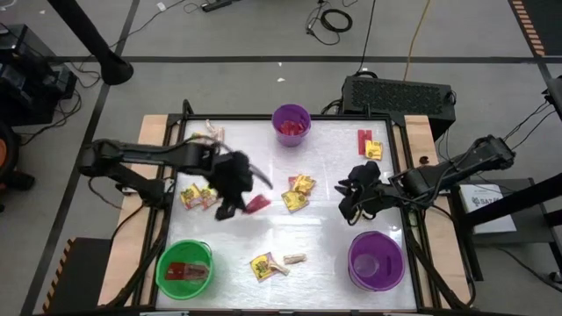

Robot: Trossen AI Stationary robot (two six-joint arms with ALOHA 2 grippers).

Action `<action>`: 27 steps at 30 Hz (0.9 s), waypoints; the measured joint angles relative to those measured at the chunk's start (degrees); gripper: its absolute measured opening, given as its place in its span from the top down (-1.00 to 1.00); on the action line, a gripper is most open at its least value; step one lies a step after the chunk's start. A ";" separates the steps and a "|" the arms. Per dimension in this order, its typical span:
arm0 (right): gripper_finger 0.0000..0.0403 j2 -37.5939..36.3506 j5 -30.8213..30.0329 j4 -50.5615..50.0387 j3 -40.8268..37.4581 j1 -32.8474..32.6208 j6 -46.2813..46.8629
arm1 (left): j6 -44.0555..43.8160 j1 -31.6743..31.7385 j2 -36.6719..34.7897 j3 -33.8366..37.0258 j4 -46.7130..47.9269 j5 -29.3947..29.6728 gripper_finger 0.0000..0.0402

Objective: Sort candy by brand, put in halloween buckets
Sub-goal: Put the red candy into the green bucket

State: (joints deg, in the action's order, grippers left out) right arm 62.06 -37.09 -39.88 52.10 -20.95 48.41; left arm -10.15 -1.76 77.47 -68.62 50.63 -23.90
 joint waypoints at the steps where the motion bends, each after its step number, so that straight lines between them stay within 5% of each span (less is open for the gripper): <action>1: 0.56 0.00 -0.77 0.20 0.00 0.39 -0.67 | -2.46 -2.09 -1.05 0.00 -0.02 0.00 0.94; 15: 0.56 0.00 -1.71 2.09 0.00 10.33 -4.55 | -37.62 -33.78 -6.32 -0.07 0.19 5.52 0.94; 27: 0.56 0.00 -0.08 2.78 0.00 15.72 -9.80 | -59.08 -48.79 -6.34 -0.07 10.61 9.20 0.94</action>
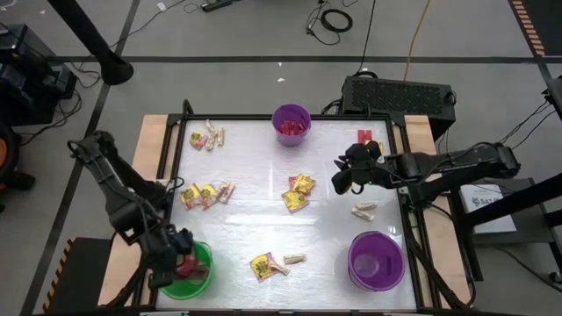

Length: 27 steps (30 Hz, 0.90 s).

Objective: Sort candy by brand, put in halloween buckets
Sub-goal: Put the red candy into the green bucket

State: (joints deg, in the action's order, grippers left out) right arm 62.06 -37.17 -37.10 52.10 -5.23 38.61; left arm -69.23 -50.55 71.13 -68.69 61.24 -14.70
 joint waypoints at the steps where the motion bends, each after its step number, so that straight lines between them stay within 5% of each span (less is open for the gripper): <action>1: 0.56 0.00 0.00 0.32 0.00 0.28 -0.43 | -0.44 -0.58 0.00 0.00 -0.07 0.00 0.94; 8: 0.56 0.00 1.94 2.15 0.00 1.83 -2.21 | -0.57 -2.27 0.00 0.00 -0.25 0.58 0.94; 17: 0.56 0.00 12.14 0.48 0.00 6.99 -1.33 | -0.87 -2.25 0.00 0.00 0.17 5.76 0.91; 27: 0.56 -0.02 15.81 -0.94 0.00 13.37 -2.28 | -1.05 -2.17 0.00 0.00 0.75 5.04 0.43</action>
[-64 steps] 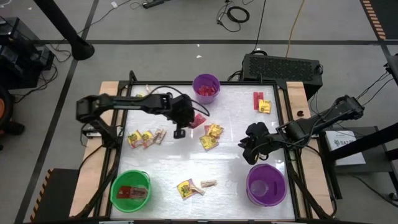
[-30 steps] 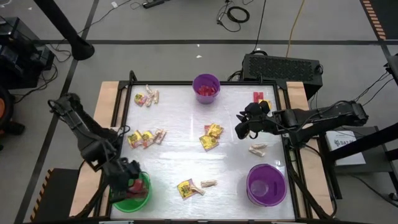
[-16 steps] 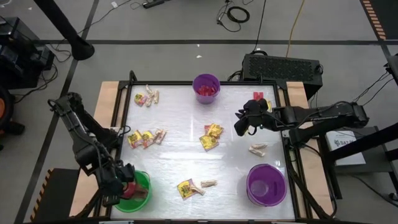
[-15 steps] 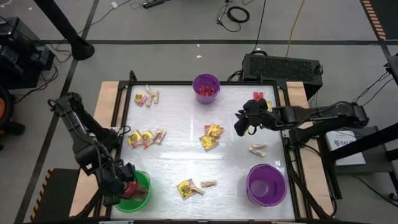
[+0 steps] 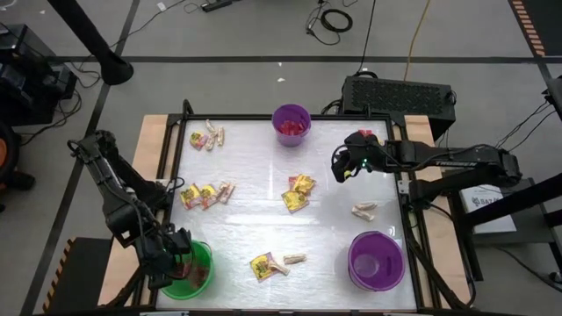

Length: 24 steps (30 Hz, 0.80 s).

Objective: Sort candy by brand, put in halloween buckets
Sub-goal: Put the red candy into the green bucket

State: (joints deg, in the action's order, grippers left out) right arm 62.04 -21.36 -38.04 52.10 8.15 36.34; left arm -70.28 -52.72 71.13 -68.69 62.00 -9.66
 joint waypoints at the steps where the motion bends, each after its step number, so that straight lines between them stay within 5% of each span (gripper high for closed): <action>1: 0.56 0.00 0.96 -0.81 0.00 0.89 0.02 | 0.00 0.12 0.00 0.00 -0.02 -0.52 0.38; 11: 0.56 0.00 5.49 -4.16 0.00 9.22 -0.44 | 7.28 4.54 0.00 0.00 -0.39 -6.73 0.25; 24: 0.56 0.28 11.51 -5.57 0.02 16.40 -2.98 | 37.36 20.18 0.00 0.00 -0.65 3.76 0.25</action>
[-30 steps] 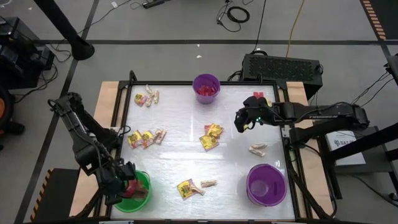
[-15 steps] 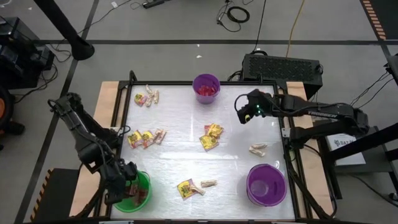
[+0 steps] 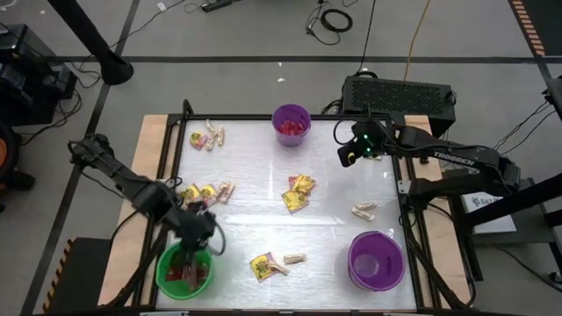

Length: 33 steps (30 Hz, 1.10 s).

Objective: Sort candy by brand, put in halloween buckets
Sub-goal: Put the red candy into the green bucket

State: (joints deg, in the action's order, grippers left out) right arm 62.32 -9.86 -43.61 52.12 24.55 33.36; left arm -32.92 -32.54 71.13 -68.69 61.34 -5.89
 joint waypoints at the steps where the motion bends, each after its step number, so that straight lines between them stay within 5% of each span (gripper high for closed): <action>1: 0.56 0.09 0.00 -0.42 -0.03 0.60 -0.01 | 2.63 1.95 0.00 0.00 -0.23 0.75 0.25; 9: 0.56 3.31 2.78 0.31 -3.93 6.89 -3.98 | 16.40 17.99 0.00 0.00 -12.88 3.22 0.25; 16: 0.37 9.20 2.78 4.93 -4.72 13.29 -12.59 | 17.96 26.08 0.00 0.00 -28.94 3.24 0.25; 26: -0.23 18.04 5.67 9.72 -4.72 22.66 -20.95 | 3.32 27.02 0.00 0.00 -38.41 8.66 0.25; 33: -0.40 21.74 5.65 9.07 -4.72 29.50 -23.91 | -3.15 24.56 0.00 0.00 -38.92 16.98 0.25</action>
State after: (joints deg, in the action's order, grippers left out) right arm 84.05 -4.21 -34.54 47.40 54.04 9.45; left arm -36.07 -7.98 71.13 -68.69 22.42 11.08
